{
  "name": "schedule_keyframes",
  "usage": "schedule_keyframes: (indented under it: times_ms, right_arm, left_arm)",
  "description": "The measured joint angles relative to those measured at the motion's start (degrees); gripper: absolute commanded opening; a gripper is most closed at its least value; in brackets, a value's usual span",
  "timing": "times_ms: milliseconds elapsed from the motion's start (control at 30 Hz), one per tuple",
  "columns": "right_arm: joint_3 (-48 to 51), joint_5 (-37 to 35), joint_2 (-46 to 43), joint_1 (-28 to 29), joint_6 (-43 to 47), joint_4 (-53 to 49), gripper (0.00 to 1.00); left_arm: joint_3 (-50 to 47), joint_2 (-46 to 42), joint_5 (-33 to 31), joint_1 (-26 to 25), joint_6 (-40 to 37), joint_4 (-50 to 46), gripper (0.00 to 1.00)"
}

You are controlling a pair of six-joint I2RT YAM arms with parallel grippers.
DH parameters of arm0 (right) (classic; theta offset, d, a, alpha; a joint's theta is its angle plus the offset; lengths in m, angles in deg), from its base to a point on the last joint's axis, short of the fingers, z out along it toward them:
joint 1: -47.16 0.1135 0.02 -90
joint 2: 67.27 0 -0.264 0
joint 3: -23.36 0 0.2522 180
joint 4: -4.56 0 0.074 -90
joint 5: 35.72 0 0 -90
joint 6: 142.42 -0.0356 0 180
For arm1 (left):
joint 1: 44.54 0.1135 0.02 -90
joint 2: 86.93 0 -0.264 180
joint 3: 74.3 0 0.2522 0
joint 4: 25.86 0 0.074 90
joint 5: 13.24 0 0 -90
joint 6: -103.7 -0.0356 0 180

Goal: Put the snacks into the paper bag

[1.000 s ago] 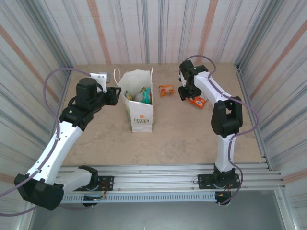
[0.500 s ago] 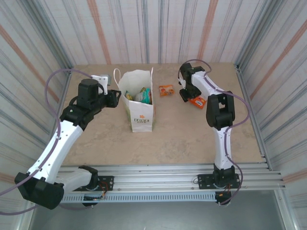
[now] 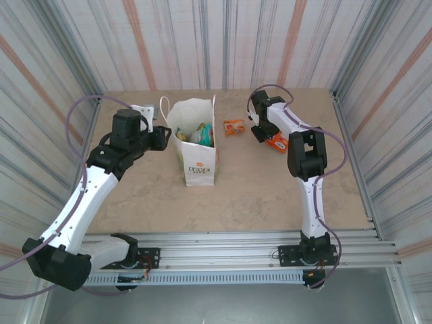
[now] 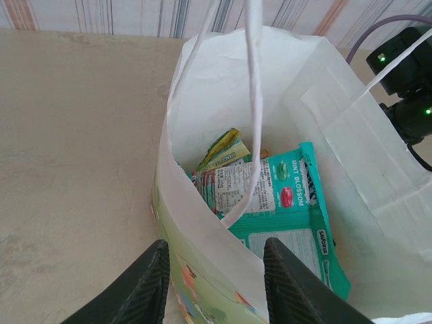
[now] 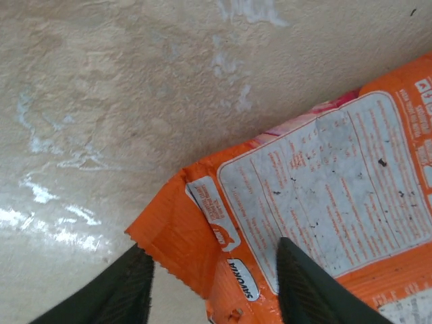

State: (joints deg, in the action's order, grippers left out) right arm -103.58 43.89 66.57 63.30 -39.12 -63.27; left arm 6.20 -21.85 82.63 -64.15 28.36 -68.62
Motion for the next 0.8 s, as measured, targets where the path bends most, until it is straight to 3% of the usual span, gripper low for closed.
schedule_keyframes:
  times_ms: [200, 433, 600, 800]
  right_arm:
    - [-1.0, 1.5, 1.4, -0.8, 0.9, 0.1, 0.2]
    - [-1.3, 3.3, 1.6, -1.5, 0.8, 0.1, 0.04]
    - [-0.5, 4.5, 0.5, -1.8, 0.7, 0.6, 0.0]
    - [6.0, 6.9, -7.5, -2.3, 0.7, 3.5, 0.0]
  left_arm:
    - [0.0, 0.0, 0.0, 0.0, 0.0, 0.0, 0.41]
    - [0.5, 0.1, 0.0, -0.1, 0.0, -0.4, 0.41]
    - [0.5, 0.1, 0.0, -0.4, 0.0, -0.9, 0.41]
    - [0.5, -0.1, 0.0, -0.4, 0.0, -0.8, 0.41]
